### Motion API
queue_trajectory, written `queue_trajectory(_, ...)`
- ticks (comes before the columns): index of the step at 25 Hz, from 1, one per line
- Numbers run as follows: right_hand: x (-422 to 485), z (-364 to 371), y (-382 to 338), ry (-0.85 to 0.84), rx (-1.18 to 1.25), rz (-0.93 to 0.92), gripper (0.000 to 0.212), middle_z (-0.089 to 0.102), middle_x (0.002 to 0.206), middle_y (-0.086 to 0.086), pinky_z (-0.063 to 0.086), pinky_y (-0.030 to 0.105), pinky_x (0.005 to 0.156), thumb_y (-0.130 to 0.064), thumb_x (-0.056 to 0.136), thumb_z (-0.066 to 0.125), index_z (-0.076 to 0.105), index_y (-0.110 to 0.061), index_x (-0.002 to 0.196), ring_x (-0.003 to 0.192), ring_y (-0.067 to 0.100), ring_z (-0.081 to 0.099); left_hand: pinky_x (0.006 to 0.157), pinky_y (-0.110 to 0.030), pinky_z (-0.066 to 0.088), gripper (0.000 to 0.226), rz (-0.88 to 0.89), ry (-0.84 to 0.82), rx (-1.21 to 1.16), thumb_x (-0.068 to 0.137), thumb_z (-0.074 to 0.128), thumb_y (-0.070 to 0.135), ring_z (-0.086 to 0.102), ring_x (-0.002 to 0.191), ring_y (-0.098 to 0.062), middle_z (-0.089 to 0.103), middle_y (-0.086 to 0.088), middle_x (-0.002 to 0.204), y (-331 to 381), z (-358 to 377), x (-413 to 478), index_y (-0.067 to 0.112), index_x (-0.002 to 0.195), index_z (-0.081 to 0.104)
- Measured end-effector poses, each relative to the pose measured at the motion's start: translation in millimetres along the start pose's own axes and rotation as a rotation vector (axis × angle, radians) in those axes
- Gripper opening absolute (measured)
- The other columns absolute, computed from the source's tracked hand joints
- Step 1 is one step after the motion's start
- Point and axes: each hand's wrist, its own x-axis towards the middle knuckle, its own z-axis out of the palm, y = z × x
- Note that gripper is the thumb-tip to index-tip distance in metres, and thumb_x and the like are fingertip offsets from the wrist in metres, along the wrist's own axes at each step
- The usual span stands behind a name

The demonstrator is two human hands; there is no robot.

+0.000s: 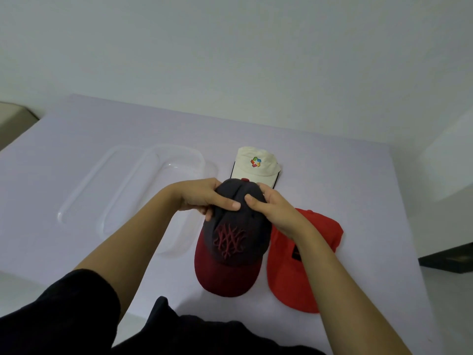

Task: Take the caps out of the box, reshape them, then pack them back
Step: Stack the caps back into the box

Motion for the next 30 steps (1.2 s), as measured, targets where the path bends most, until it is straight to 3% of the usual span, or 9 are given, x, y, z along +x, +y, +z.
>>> queue_trajectory(3, -9, 9, -11, 0.066, -0.053, -0.049, 0.031, 0.068, 0.113, 0.009, 0.052, 0.046, 0.093, -0.032, 0.085, 0.066, 0.059, -0.017, 0.111, 0.104, 0.025, 0.066, 0.046, -0.018, 0.044, 0.056, 0.068, 0.038, 0.034, 0.059, 0.079, 0.045, 0.053, 0.061, -0.024, 0.07, -0.018, 0.085, 4, 3, -12, 0.003, 0.095, 0.071)
queue_trajectory(9, -9, 35, -16, 0.15, -0.206, -0.085, 0.026, 0.073, 0.097, 0.006, 0.056, 0.047, 0.086, -0.041, 0.085, 0.064, 0.06, -0.022, 0.101, 0.089, 0.021, 0.07, 0.044, -0.016, 0.042, 0.033, 0.066, 0.07, 0.0, 0.058, 0.079, 0.042, 0.05, 0.059, -0.021, 0.066, -0.014, 0.08, -9, -4, -32, 0.015, 0.076, 0.075)
queue_trajectory(12, -4, 51, -23, 0.191, -0.258, -0.123, 0.031, 0.071, 0.097, 0.006, 0.056, 0.043, 0.084, -0.051, 0.088, 0.053, 0.052, -0.028, 0.109, 0.09, 0.021, 0.069, 0.043, -0.016, 0.041, 0.028, 0.086, 0.082, -0.007, 0.055, 0.082, 0.042, 0.051, 0.052, -0.015, 0.066, -0.009, 0.072, -15, -17, -45, 0.017, 0.067, 0.074)
queue_trajectory(15, 1, 68, -25, 0.305, -0.17, -0.119, 0.038, 0.061, 0.098, -0.013, 0.047, 0.027, 0.082, -0.052, 0.095, 0.032, 0.049, -0.027, 0.119, 0.094, 0.004, 0.057, 0.043, -0.016, 0.04, 0.041, 0.122, 0.117, -0.006, 0.045, 0.087, 0.052, 0.05, 0.048, -0.012, 0.066, -0.005, 0.066, -19, -43, -62, 0.017, 0.06, 0.072)
queue_trajectory(17, 9, 80, -18, 0.394, -0.08, -0.078, 0.04, 0.057, 0.097, -0.017, 0.039, 0.024, 0.082, -0.044, 0.1, 0.023, 0.048, -0.022, 0.121, 0.098, 0.007, 0.055, 0.042, -0.016, 0.04, 0.045, 0.134, 0.151, -0.008, 0.042, 0.087, 0.055, 0.049, 0.047, -0.011, 0.064, -0.003, 0.062, -24, -67, -74, 0.016, 0.058, 0.072)
queue_trajectory(21, 37, 116, 11, 0.487, -0.13, 0.067, 0.027, 0.057, 0.119, 0.0, 0.038, 0.028, 0.09, -0.033, 0.1, 0.034, 0.048, -0.02, 0.119, 0.114, 0.018, 0.054, 0.043, -0.017, 0.038, 0.041, 0.102, 0.184, 0.038, 0.047, 0.087, 0.053, 0.046, 0.047, -0.012, 0.061, -0.003, 0.06, -37, -123, -90, 0.017, 0.057, 0.071)
queue_trajectory(26, 66, 182, 46, 0.477, -0.231, 0.249, 0.051, 0.036, 0.149, 0.008, 0.035, 0.033, 0.105, -0.028, 0.096, 0.046, 0.029, -0.014, 0.143, 0.133, 0.024, 0.04, 0.043, -0.015, 0.038, 0.022, 0.009, 0.151, 0.05, 0.069, 0.075, 0.031, 0.044, 0.043, -0.009, 0.058, 0.004, 0.05, -63, -169, -88, 0.02, 0.05, 0.069)
queue_trajectory(28, 78, 202, 57, 0.533, -0.239, 0.308, 0.057, 0.032, 0.152, 0.009, 0.033, 0.035, 0.107, -0.028, 0.097, 0.046, 0.022, -0.014, 0.146, 0.136, 0.027, 0.037, 0.045, -0.017, 0.041, 0.018, -0.037, 0.126, 0.039, 0.063, 0.078, 0.037, 0.047, 0.047, -0.01, 0.063, 0.001, 0.058, -81, -179, -74, 0.019, 0.062, 0.074)
queue_trajectory(30, 87, 217, 65, 0.595, -0.249, 0.354, 0.057, 0.033, 0.152, 0.01, 0.033, 0.038, 0.108, -0.029, 0.097, 0.043, 0.02, -0.015, 0.147, 0.135, 0.028, 0.038, 0.049, -0.019, 0.044, 0.036, -0.08, 0.113, 0.036, 0.059, 0.081, 0.041, 0.05, 0.05, -0.012, 0.067, -0.004, 0.068, -102, -187, -51, 0.012, 0.08, 0.074)
